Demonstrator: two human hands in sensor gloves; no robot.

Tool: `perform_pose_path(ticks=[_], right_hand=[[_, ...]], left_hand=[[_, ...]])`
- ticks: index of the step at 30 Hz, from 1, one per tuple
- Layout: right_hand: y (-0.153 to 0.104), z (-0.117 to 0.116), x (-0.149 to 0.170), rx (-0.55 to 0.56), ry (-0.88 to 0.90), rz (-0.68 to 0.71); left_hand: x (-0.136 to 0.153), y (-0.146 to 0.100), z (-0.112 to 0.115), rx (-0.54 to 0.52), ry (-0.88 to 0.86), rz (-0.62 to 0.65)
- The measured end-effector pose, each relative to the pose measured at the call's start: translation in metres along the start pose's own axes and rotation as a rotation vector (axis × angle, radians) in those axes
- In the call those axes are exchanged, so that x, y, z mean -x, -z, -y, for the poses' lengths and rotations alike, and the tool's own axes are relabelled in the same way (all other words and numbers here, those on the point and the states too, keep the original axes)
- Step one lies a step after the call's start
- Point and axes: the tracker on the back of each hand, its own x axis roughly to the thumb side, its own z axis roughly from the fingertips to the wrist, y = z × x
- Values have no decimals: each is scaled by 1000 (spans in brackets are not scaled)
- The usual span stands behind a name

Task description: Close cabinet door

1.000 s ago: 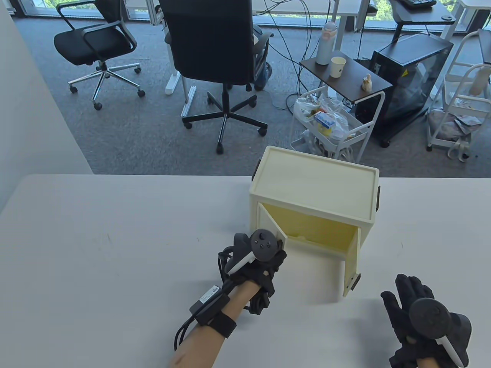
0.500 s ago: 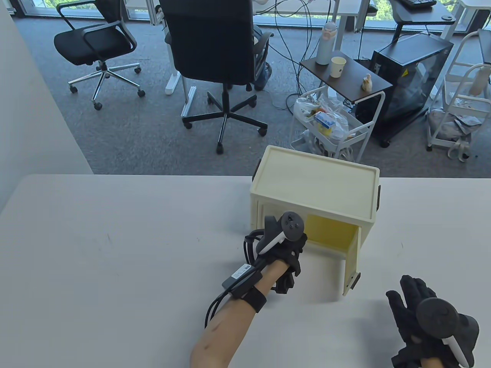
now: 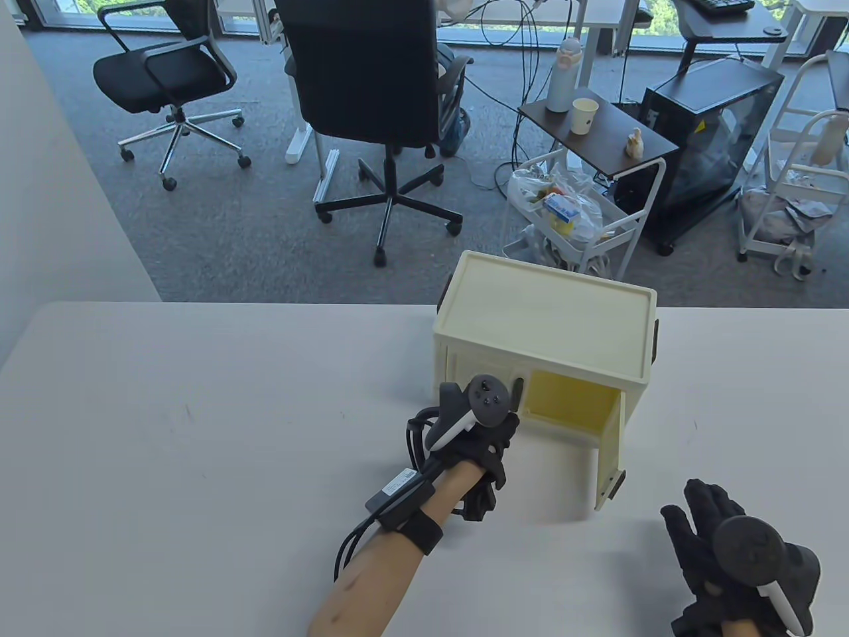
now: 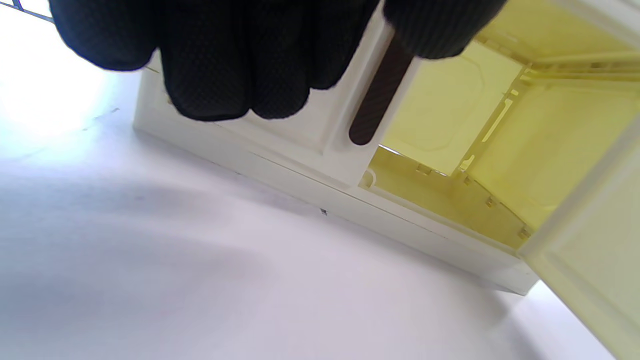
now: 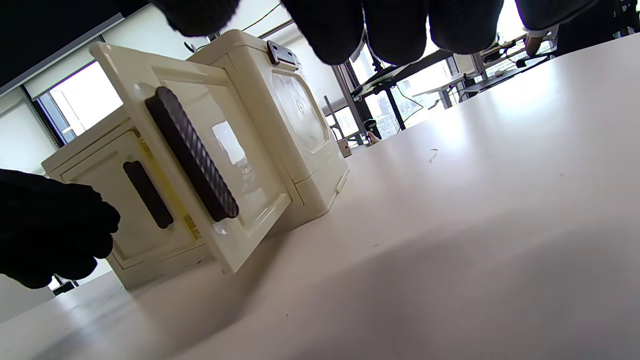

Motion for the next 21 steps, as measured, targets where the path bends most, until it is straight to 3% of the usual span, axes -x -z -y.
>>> perform_pose_path(ticks=[12,21], right_hand=[[0,-8,-9,-28,-18,27],[2,-11,-12,-42,-44,45]], left_hand=[[52,-70,-19,-61,-58,8],[92,-123,-26,-131,-105,-55]])
